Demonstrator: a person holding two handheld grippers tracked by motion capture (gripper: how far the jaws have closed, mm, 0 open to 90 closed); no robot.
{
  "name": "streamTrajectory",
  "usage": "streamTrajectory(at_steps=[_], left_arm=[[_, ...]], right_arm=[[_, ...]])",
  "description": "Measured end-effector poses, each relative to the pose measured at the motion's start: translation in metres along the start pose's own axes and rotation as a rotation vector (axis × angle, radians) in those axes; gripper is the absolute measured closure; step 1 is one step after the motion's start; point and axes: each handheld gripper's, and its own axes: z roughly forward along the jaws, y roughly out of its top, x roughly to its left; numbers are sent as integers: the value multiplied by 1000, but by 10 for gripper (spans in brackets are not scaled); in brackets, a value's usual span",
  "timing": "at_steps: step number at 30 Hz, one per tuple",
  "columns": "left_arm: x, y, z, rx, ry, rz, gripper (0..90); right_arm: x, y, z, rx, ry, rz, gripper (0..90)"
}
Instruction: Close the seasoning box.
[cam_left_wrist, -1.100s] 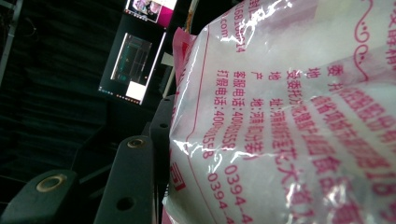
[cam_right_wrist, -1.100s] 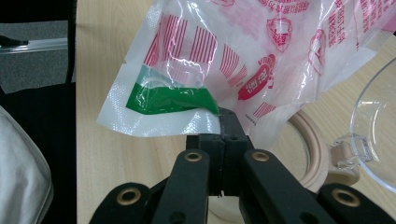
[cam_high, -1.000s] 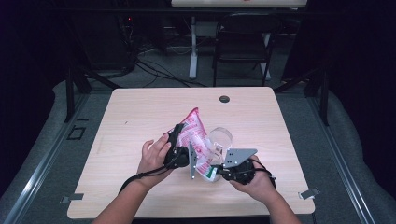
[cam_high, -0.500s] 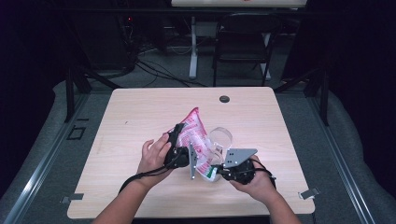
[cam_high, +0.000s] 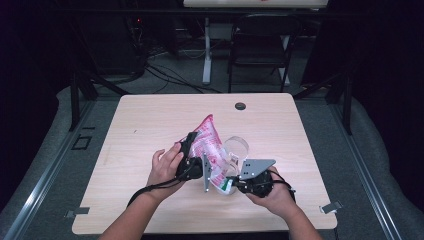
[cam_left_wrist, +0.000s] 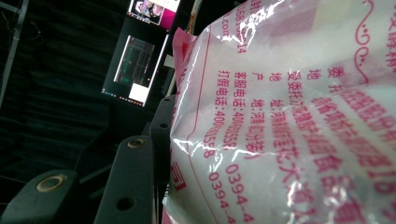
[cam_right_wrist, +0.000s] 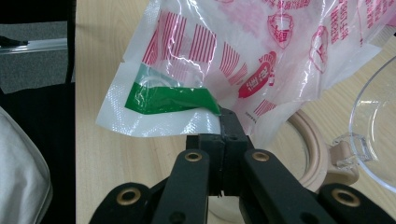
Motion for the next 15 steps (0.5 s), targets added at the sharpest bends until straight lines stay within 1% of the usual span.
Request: streamTrajectory(at_steps=[15], left_arm=[[0,0,0,0,3,1,595]], right_arm=[[0,0,1,4,1,-1,900]])
